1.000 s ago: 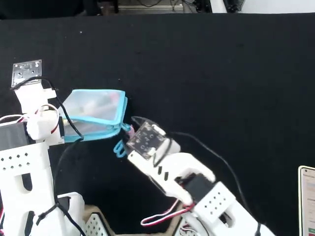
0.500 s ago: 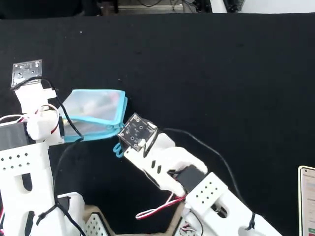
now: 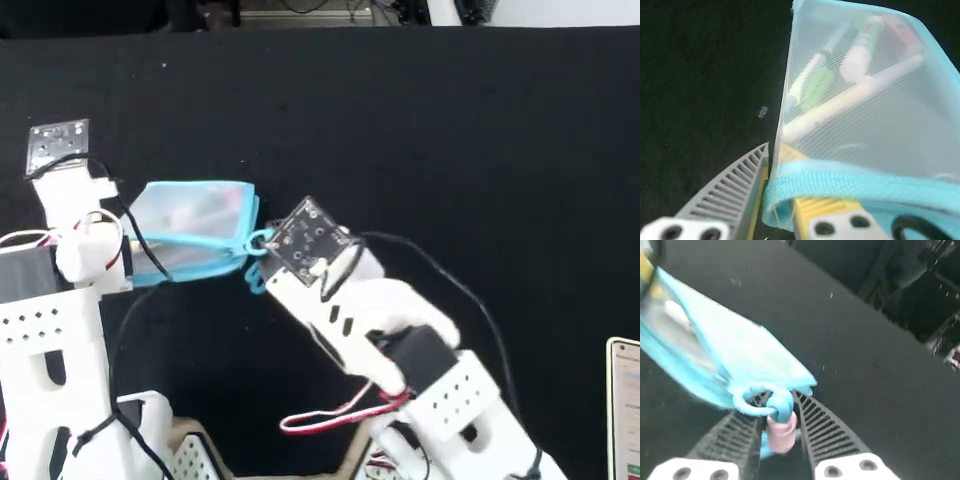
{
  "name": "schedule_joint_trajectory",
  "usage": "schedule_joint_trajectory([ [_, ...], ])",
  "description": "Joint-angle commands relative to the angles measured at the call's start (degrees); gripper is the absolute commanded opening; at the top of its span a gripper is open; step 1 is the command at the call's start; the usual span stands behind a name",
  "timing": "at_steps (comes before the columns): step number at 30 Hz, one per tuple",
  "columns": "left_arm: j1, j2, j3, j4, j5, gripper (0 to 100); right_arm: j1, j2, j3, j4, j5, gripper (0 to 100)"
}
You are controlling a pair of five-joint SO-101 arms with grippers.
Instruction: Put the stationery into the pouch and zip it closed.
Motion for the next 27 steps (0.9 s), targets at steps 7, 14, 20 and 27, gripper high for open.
schedule_joint_trajectory([
  [7, 1.3, 0.1, -11.7, -0.5, 0.2, 4, 0.9, -0.6, -19.3, 7.1, 0.2, 1.1],
  [14, 1.0, 0.5, -17.8, -0.5, 0.3, 16, 0.8, 12.1, -33.5, 13.1, 5.3, 1.1],
  [20, 1.0, 0.4, -24.7, -0.6, 0.4, 17, 0.8, 21.3, -44.5, 16.1, 7.4, 1.1],
  [27, -2.7, -0.3, -34.9, -0.1, 0.4, 17, 0.8, 28.5, -52.7, 15.8, 7.3, 1.1],
])
